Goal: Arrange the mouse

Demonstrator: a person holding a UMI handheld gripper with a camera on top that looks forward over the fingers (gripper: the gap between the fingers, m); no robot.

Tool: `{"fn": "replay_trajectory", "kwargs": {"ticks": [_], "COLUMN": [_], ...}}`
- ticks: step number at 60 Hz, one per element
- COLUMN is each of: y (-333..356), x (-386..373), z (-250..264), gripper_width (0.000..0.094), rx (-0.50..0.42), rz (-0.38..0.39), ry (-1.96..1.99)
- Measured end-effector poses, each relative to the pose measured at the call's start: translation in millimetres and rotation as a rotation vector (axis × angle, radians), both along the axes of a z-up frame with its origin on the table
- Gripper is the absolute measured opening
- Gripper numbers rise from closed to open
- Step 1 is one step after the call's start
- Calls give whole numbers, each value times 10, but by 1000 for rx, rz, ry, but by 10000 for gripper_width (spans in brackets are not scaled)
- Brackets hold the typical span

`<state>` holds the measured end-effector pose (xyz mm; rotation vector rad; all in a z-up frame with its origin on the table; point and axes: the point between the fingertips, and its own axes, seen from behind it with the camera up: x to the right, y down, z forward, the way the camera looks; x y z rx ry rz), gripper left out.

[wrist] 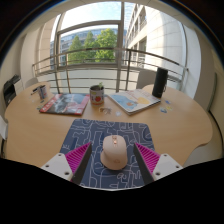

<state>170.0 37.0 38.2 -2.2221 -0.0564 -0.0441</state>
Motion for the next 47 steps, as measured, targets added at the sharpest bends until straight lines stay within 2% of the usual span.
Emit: {"fn": "replay_trajectory", "kwargs": {"ticks": [13, 24, 36, 47], "y": [-720, -1355, -2036, -2390], "x": [-134, -218, -271, -300], "z": [822, 1312, 1407, 1383], "gripper_width": [845, 844, 844, 846], "rx": [48, 95, 86, 81], "rz": [-31, -22, -21, -23], "ry": [-20, -45, -20, -17]}}
